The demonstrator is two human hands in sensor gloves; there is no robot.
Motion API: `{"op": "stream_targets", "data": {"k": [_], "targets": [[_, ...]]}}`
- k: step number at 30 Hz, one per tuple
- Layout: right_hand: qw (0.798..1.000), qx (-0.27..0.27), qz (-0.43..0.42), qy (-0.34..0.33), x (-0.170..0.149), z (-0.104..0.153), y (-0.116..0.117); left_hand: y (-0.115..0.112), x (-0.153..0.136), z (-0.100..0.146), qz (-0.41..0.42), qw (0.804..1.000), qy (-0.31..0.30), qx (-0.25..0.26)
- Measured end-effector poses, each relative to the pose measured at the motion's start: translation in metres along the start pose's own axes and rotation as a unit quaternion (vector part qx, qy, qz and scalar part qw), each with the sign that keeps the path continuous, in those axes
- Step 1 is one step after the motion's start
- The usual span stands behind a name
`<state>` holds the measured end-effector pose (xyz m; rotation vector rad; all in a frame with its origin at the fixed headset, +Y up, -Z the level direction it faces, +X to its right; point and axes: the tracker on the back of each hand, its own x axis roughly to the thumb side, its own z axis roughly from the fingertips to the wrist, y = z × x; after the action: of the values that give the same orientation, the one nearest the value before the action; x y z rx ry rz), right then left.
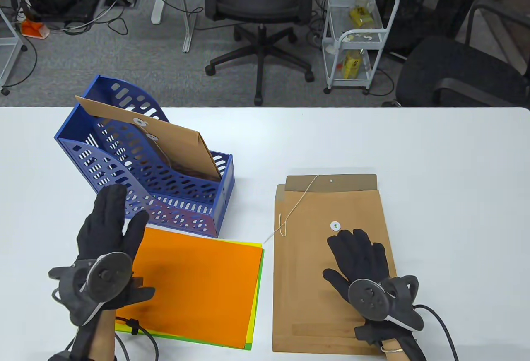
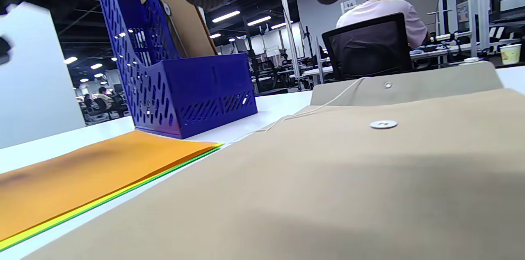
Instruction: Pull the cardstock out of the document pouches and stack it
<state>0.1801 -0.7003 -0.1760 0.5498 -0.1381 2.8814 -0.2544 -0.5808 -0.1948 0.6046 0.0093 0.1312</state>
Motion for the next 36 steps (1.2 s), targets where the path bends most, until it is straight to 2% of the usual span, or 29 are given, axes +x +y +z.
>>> {"op": "stream_targets", "data": {"k": [5,9,13,14,16,18,21,24,28,31,36], "targets": [[1.0,0.001,-0.016,-0.006,-0.001,0.001,0.003,0.005,0.061,-0.053,-0.05,0.998,-0.029,-0.001],[1.0,-0.009,-0.008,-0.012,-0.001,0.003,0.0,-0.008,0.09,-0.082,-0.068,0.996,0.004,-0.065],[0.999,-0.016,-0.03,-0.015,-0.004,0.005,-0.003,-0.025,0.095,-0.099,-0.025,0.99,0.039,-0.133],[0.999,-0.02,-0.033,-0.016,-0.004,0.005,-0.004,-0.027,0.094,-0.1,0.007,0.989,0.047,-0.139],[0.999,-0.024,-0.034,-0.018,-0.004,0.005,-0.005,-0.028,0.094,-0.101,0.051,0.991,0.047,-0.116],[0.999,-0.025,-0.036,-0.02,-0.004,0.005,-0.005,-0.028,0.095,-0.1,0.045,0.989,0.035,-0.139],[0.999,-0.023,-0.038,-0.019,-0.004,0.005,-0.004,-0.025,0.093,-0.099,0.016,0.994,0.049,-0.094],[0.999,-0.025,-0.033,-0.017,-0.003,0.005,-0.004,-0.024,0.095,-0.097,0.037,0.995,0.018,-0.09],[0.999,-0.024,-0.035,-0.014,-0.003,0.005,-0.005,-0.01,0.104,-0.09,0.008,0.999,-0.02,-0.026],[0.999,-0.027,-0.034,-0.011,-0.003,0.005,-0.005,0.014,0.114,-0.082,0.0,0.998,-0.06,0.031],[0.996,-0.065,-0.051,-0.02,0.008,0.002,-0.015,0.067,0.134,-0.051,-0.005,0.984,-0.122,0.132]]}}
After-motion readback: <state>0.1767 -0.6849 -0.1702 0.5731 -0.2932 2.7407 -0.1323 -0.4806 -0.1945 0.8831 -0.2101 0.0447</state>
